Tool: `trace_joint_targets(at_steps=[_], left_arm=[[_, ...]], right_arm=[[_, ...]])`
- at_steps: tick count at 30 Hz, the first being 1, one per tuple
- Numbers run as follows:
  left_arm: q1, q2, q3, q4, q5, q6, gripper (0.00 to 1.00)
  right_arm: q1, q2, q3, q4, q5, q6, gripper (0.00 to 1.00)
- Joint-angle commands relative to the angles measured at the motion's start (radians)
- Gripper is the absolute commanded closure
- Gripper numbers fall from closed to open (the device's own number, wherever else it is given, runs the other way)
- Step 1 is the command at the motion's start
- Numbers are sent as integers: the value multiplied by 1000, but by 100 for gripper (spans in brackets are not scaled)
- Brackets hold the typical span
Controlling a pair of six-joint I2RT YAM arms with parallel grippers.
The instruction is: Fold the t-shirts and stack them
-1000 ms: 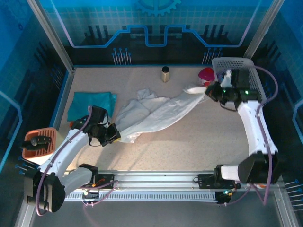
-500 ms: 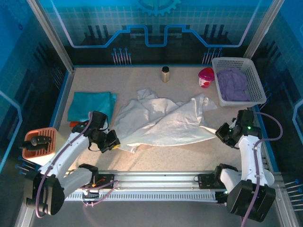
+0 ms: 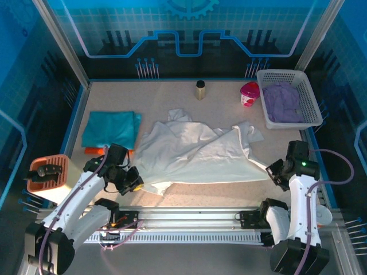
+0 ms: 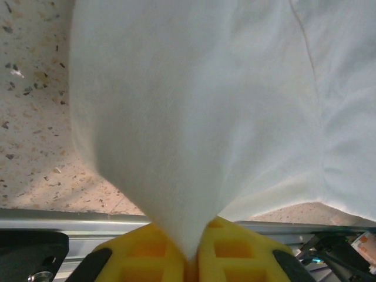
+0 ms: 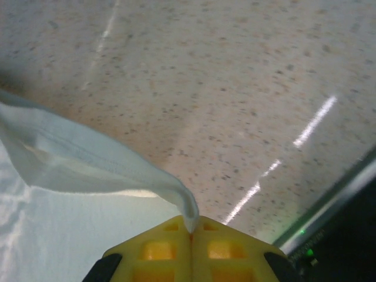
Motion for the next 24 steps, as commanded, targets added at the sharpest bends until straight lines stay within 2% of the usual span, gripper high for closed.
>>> trace_joint_targets(at_steps=[1,3,5,7,11,12,13,16,18,20,24], left_arm=[[-9,10,-17,-15,1,-21,75],[-11,10,-13,-22,-3,-18,61],[-11,16,9,-49,-8,-3,50],[-11,27,61,-78,-21,27,46],[-11,112,210,-46,-70,115,43],[-11,152,250,-28,-75,132,43],[-11,200,301,-9,-76,156,43],[-11,331,442,59,-65,231,43],[-11,400,513,119,-70,269,43],[-11,476,581,191,-66,317,43],[-10,660,730,256,-103,405,39]], right_arm=[[-1,-15,16,-117,122,129,92],[-1,-8,22,-124,137,132,73],[-1,-1,23,-106,122,90,47],[0,0,24,-89,120,71,28],[-1,3,31,5,90,16,19],[0,11,29,42,59,-4,9],[0,29,28,81,17,-22,4],[12,109,47,174,-98,-99,0],[23,162,70,210,-136,-145,0],[30,199,88,255,-226,-216,0],[35,177,51,397,-357,-232,0]])
